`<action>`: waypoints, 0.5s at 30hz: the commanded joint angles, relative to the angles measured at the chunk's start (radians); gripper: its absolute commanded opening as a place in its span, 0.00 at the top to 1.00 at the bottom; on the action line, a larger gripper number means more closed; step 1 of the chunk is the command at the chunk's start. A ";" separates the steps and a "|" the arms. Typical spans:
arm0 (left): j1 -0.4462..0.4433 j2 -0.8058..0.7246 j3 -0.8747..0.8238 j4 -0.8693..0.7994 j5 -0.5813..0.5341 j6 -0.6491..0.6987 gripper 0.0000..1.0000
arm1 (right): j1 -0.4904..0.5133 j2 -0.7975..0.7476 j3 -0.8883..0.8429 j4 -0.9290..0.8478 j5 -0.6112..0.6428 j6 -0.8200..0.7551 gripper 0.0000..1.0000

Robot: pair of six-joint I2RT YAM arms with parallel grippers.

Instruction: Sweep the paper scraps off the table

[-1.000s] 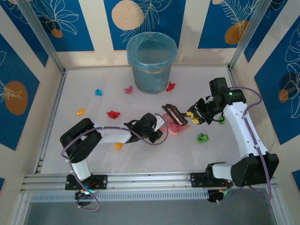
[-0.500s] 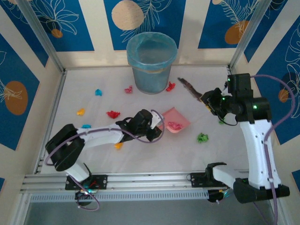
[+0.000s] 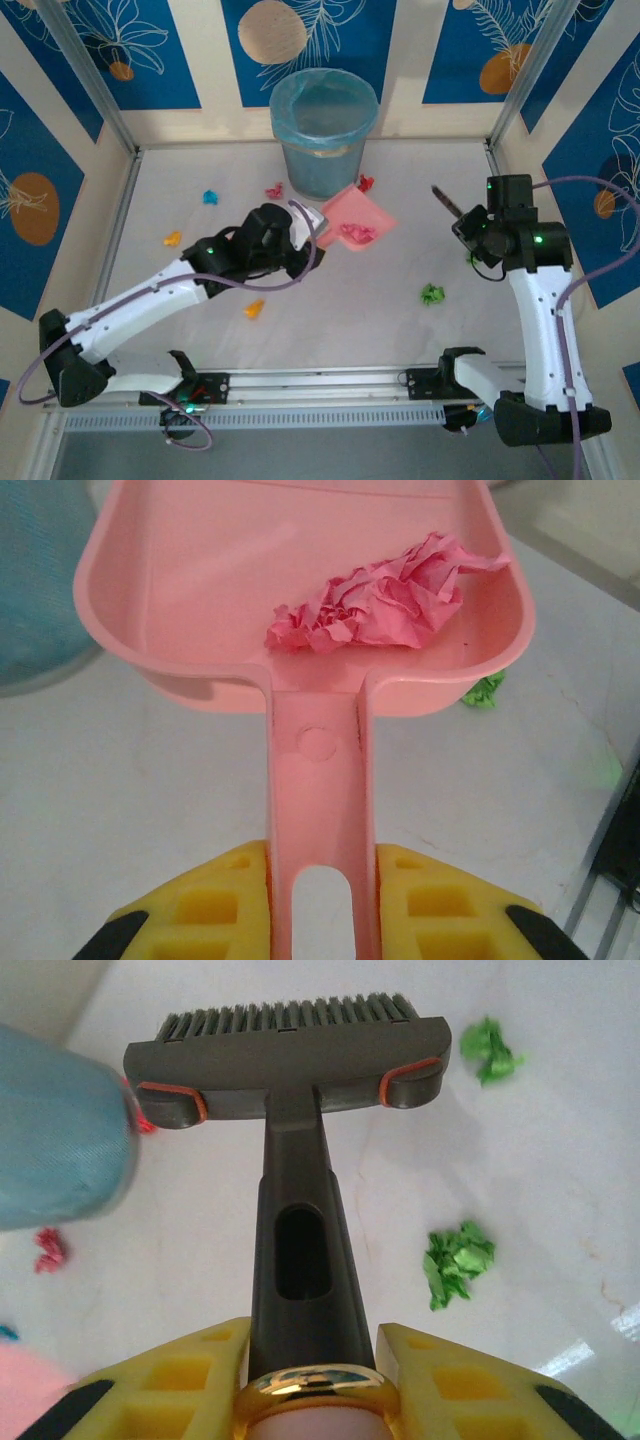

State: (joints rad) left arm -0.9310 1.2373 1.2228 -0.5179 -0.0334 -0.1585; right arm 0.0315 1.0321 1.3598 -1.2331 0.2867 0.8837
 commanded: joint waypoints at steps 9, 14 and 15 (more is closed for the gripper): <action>0.058 0.200 0.541 -0.395 -0.115 0.020 1.00 | 0.196 0.043 -0.143 0.128 -0.113 0.058 1.00; 0.114 0.361 0.815 -0.493 -0.046 -0.037 1.00 | 0.311 0.049 -0.197 0.168 -0.120 0.082 1.00; 0.128 0.398 0.867 -0.506 -0.030 -0.051 1.00 | 0.336 0.049 -0.206 0.173 -0.113 0.088 1.00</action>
State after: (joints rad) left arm -0.8379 1.5726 1.9717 -0.9321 -0.1051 -0.1658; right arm 0.3206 1.0843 1.1721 -1.1099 0.1894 0.9390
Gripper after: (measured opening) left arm 0.212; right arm 0.325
